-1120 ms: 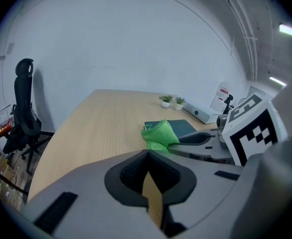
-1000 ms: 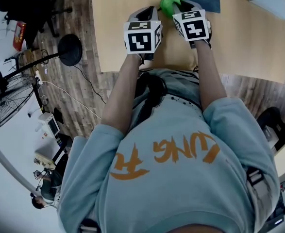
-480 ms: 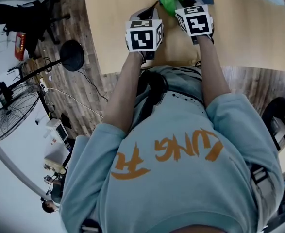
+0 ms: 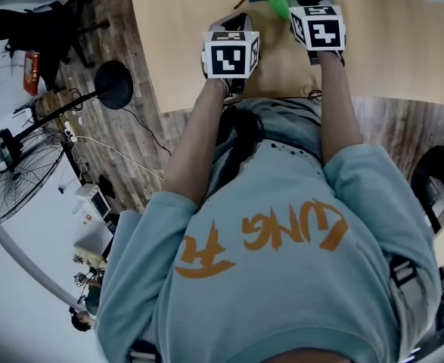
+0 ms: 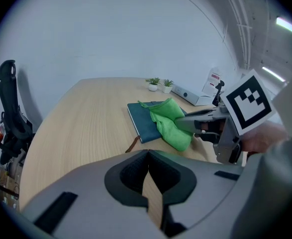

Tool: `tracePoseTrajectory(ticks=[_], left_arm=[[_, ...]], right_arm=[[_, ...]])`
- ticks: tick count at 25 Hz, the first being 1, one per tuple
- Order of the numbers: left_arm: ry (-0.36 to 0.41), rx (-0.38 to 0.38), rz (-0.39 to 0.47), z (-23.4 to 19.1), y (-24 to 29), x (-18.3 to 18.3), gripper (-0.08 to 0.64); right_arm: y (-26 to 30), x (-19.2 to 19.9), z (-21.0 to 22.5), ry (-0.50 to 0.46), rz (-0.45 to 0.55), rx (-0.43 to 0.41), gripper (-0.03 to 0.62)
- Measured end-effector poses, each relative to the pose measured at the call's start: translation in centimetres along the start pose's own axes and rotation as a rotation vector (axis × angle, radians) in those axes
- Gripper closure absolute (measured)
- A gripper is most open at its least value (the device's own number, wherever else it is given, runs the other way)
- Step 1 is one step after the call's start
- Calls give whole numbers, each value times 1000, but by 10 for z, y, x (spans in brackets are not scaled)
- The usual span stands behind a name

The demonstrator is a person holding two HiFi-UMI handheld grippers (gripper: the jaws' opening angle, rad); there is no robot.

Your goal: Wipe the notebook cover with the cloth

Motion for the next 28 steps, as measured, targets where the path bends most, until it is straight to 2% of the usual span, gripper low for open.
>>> tracePoseTrajectory(ticks=[10,16,24,28], left_arm=[[21,16,-13,4,2,10,540],[18,22,8,6,2,5,540],[-16,17,94,0,-12,-18,540],[-36,12,165,-3,-23,-38,540]], right_arm=[[-15,10,31,94,17,74,543],[-22,12,53,134,20,118,543],[-34,10,75,159,-14,189,543],[-46,-5,83,145,-12,233,545]])
Point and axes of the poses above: the fingertips, and each gripper's own axes: y forward along the fingers, z to its right, x out of its underside, the point moved 2 cm from there along -y, backward along the fingers, and after that the axes turned 7 degrees about -z, right-handed, at the moved point
